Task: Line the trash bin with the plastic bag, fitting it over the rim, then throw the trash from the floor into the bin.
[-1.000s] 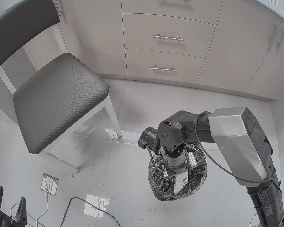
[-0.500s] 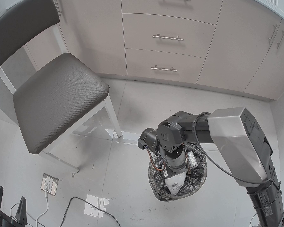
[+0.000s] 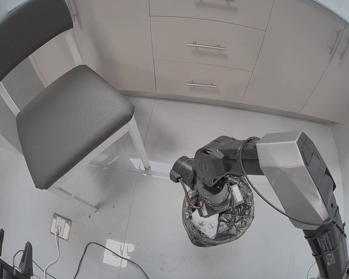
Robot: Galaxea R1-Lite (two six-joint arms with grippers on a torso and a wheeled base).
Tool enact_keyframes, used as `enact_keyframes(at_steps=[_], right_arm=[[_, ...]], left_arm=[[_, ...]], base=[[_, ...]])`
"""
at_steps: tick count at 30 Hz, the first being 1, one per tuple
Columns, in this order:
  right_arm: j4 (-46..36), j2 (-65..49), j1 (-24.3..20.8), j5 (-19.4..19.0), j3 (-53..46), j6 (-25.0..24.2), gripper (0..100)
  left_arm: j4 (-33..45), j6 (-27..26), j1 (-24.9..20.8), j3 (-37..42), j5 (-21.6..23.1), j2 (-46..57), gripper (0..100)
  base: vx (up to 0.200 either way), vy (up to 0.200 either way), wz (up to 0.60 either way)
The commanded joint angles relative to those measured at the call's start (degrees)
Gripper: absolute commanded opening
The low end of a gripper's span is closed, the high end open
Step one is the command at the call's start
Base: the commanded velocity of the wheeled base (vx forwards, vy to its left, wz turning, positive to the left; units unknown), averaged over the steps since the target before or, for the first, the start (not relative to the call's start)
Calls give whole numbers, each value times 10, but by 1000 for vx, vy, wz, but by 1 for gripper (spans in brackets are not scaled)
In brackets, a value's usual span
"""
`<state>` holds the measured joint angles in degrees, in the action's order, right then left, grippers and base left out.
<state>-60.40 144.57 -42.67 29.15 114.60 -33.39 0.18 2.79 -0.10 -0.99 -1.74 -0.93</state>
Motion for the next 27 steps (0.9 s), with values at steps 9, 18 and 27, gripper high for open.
enact_keyframes(at_steps=[9, 18, 27], right_arm=[[16, 6, -1, 6, 0, 0, 0], [77, 33, 0, 11, 0, 2, 0], [145, 65, 21, 11, 0, 2, 0]], left_arm=[[0, 0, 0, 8, 0, 8, 100], [1, -1, 0, 8, 0, 8, 100], [0, 0, 0, 8, 0, 8, 100]], base=[[0, 0, 0], [0, 0, 0], [0, 0, 0]])
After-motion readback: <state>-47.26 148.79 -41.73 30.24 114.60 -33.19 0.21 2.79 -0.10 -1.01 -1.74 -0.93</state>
